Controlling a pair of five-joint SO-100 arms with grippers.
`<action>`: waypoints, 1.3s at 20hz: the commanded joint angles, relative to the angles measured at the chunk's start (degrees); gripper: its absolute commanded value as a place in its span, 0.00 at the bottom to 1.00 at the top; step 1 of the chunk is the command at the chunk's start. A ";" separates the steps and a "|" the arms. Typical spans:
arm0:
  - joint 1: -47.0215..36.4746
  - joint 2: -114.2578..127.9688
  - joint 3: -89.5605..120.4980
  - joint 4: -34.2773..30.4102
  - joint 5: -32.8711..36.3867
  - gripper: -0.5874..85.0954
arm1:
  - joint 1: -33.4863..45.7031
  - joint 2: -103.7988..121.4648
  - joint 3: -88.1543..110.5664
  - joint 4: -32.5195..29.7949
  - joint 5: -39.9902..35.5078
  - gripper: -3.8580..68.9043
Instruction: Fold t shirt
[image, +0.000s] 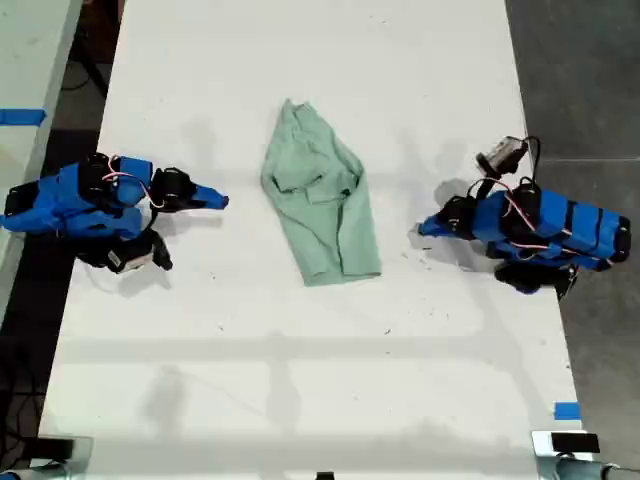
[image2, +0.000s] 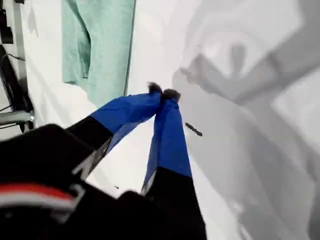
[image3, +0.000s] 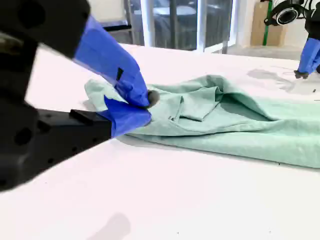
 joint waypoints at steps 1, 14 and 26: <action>0.53 0.53 0.26 -1.14 -1.49 0.01 | 0.44 0.97 3.34 -2.99 -4.75 0.07; 11.78 -92.29 -73.92 2.29 -3.87 0.31 | -10.11 -74.36 -57.83 -6.24 -9.84 0.21; 14.59 -140.71 -109.69 4.92 -9.49 0.01 | -15.56 -93.16 -71.98 -7.38 -12.04 0.32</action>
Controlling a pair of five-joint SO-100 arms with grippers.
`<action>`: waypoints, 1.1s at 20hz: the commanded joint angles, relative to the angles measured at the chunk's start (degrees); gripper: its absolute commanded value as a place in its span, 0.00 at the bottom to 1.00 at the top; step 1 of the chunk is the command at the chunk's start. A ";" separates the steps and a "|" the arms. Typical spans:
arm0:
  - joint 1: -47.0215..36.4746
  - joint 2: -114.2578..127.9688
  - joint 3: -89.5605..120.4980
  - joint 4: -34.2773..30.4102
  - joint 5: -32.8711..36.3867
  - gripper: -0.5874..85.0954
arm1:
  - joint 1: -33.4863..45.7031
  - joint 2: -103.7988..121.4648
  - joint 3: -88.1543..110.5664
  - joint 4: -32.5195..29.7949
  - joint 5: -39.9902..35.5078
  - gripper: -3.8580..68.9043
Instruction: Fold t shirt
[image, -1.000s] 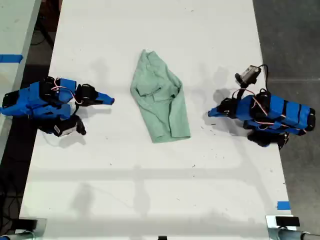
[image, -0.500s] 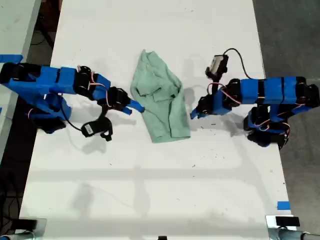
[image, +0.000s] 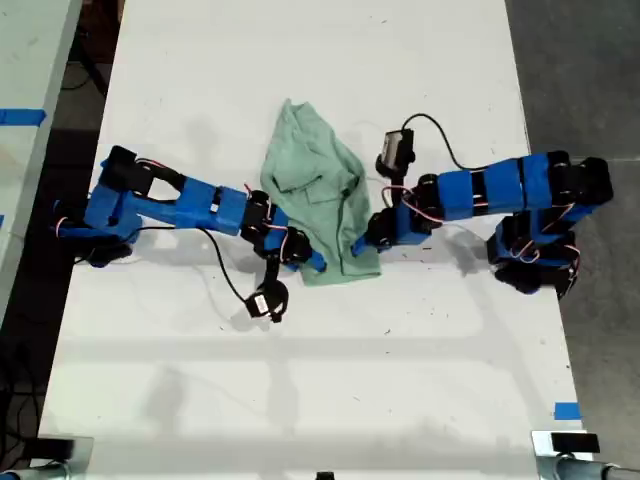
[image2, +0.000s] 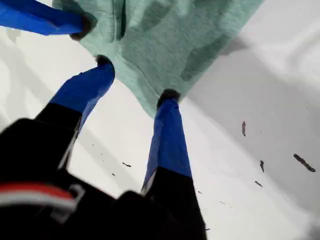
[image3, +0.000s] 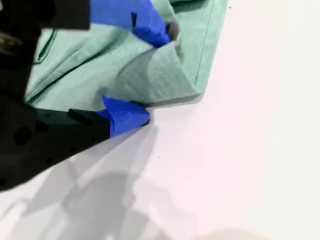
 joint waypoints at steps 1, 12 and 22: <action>-0.70 -2.02 -5.10 2.55 -1.14 0.01 | -0.97 0.44 -4.57 -0.26 -0.88 0.31; -0.70 -3.60 -7.29 4.04 -0.62 0.01 | -0.09 -16.88 -4.04 -5.54 -0.44 0.06; 8.44 3.78 -7.03 18.72 -7.82 0.01 | -9.84 -26.98 -38.67 7.82 -0.09 0.06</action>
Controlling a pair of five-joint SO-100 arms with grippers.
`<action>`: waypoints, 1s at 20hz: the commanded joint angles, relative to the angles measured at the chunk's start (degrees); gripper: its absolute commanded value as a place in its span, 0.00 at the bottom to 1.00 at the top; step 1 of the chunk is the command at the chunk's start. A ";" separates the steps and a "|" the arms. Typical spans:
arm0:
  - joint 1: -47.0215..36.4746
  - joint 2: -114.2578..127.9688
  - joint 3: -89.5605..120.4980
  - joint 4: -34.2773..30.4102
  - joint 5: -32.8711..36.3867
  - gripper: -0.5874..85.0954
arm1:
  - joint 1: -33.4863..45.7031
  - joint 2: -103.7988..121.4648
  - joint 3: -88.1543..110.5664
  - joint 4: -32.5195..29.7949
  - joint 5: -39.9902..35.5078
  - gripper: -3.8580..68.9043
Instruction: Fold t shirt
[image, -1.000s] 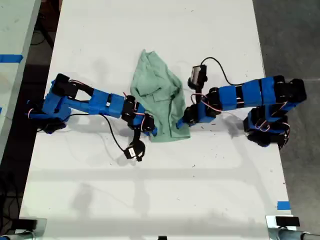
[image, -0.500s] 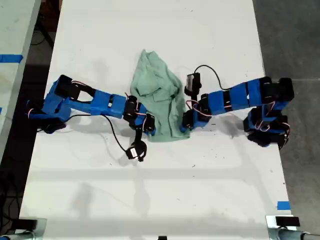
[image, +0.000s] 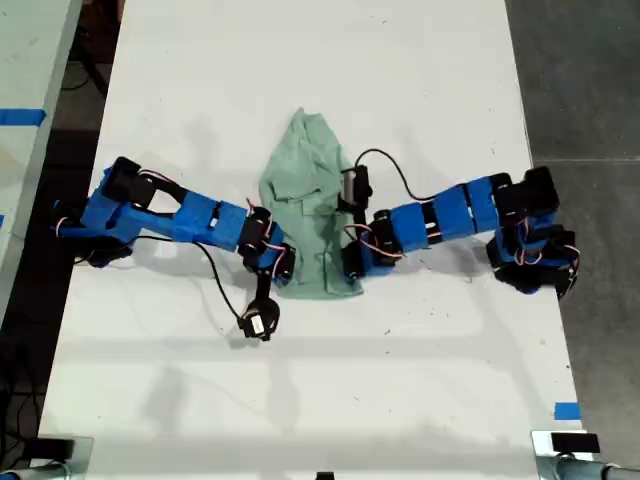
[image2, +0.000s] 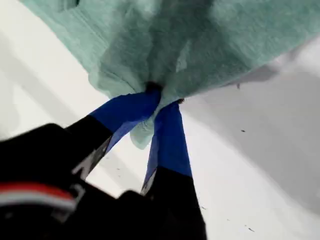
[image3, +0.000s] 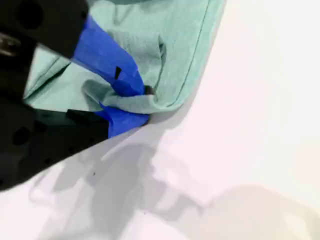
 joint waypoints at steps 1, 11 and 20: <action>0.88 8.17 -0.44 4.22 -1.49 0.01 | 0.88 0.44 -14.15 5.63 -3.52 0.06; -32.34 21.62 -0.70 13.62 17.84 0.01 | 26.37 3.69 -20.57 7.29 -15.38 0.06; -42.98 21.97 -11.43 14.94 23.91 0.01 | 36.83 7.03 -23.82 4.22 -18.98 0.06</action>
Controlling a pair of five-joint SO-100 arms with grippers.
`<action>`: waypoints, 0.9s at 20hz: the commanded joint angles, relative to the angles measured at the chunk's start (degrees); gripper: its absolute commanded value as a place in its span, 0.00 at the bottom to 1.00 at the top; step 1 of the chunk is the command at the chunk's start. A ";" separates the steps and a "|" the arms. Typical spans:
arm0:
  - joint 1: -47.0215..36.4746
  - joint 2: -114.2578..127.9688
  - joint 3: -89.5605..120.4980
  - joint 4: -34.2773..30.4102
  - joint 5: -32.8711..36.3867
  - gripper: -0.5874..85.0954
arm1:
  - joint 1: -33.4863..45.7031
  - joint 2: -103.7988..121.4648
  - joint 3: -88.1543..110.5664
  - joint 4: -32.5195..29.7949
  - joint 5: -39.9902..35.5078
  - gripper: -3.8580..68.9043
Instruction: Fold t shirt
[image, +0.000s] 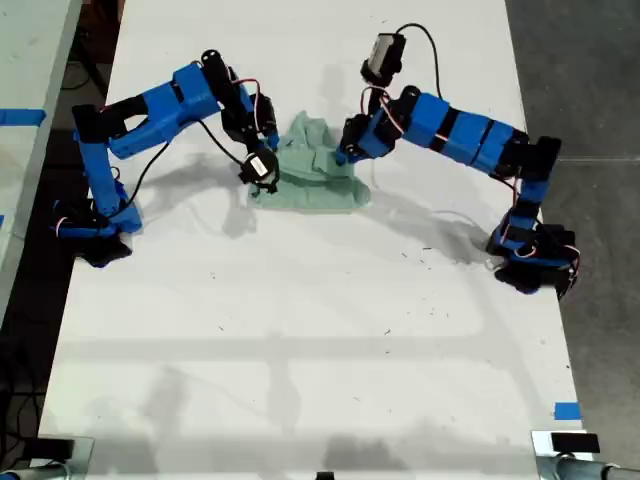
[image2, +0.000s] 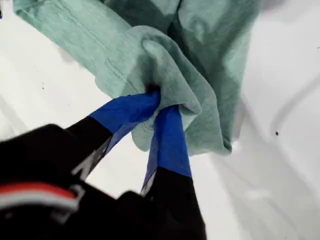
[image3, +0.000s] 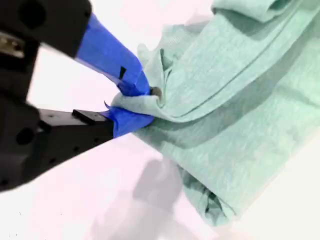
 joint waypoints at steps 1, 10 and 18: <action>-3.08 4.04 -4.66 -0.62 1.76 0.01 | 2.99 5.80 -4.31 -2.46 -1.41 0.06; -9.93 5.45 -6.77 -1.67 3.08 0.28 | 9.58 7.73 -6.50 -2.55 -4.83 0.49; -21.01 28.12 -1.85 4.83 9.58 0.01 | 16.00 27.42 -0.18 12.48 -8.70 0.06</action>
